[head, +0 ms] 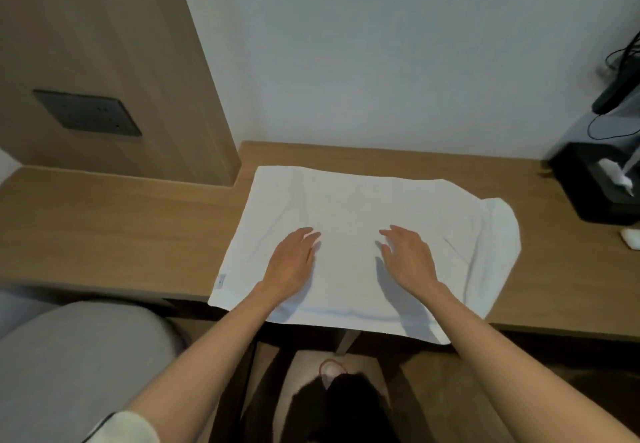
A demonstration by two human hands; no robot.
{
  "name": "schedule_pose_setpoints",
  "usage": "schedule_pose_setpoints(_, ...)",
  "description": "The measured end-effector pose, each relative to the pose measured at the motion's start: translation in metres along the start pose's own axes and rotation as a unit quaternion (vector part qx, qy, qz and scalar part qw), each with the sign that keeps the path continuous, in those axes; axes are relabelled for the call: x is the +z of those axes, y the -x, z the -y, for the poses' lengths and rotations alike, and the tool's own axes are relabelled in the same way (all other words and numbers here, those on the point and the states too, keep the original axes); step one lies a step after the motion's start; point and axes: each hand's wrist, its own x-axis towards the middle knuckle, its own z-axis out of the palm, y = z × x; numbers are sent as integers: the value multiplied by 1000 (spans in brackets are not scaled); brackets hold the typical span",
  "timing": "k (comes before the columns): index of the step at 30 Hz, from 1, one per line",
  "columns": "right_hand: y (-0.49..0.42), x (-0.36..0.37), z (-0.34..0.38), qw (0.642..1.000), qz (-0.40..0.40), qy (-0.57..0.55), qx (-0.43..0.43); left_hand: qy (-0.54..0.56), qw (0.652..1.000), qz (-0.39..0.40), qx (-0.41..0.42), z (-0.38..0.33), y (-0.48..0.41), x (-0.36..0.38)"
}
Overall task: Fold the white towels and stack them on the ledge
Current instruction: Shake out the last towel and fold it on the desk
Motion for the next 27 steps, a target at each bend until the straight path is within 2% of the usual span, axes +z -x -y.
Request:
schedule_pose_setpoints(9, -107, 45, 9, 997, 68, 37, 19, -118, 986, 47, -107, -6, -115, 53)
schedule_pose_setpoints(14, -151, 72, 0, 995, 74, 66, 27, -125, 990, -12, -68, 16, -150, 70)
schedule_pose_setpoints(18, -175, 83, -3, 995, 47, 79, 24, -100, 990, -25, -95, 39, -170, 73)
schedule_pose_setpoints(22, -190, 89, -3, 995, 22, 98, 13, -119, 979, -63, -154, 63, -183, 64)
schedule_pose_setpoints(27, -208, 93, 1, 994, 15, 111, -15, -127, 956, -54, -257, 97, -196, 48)
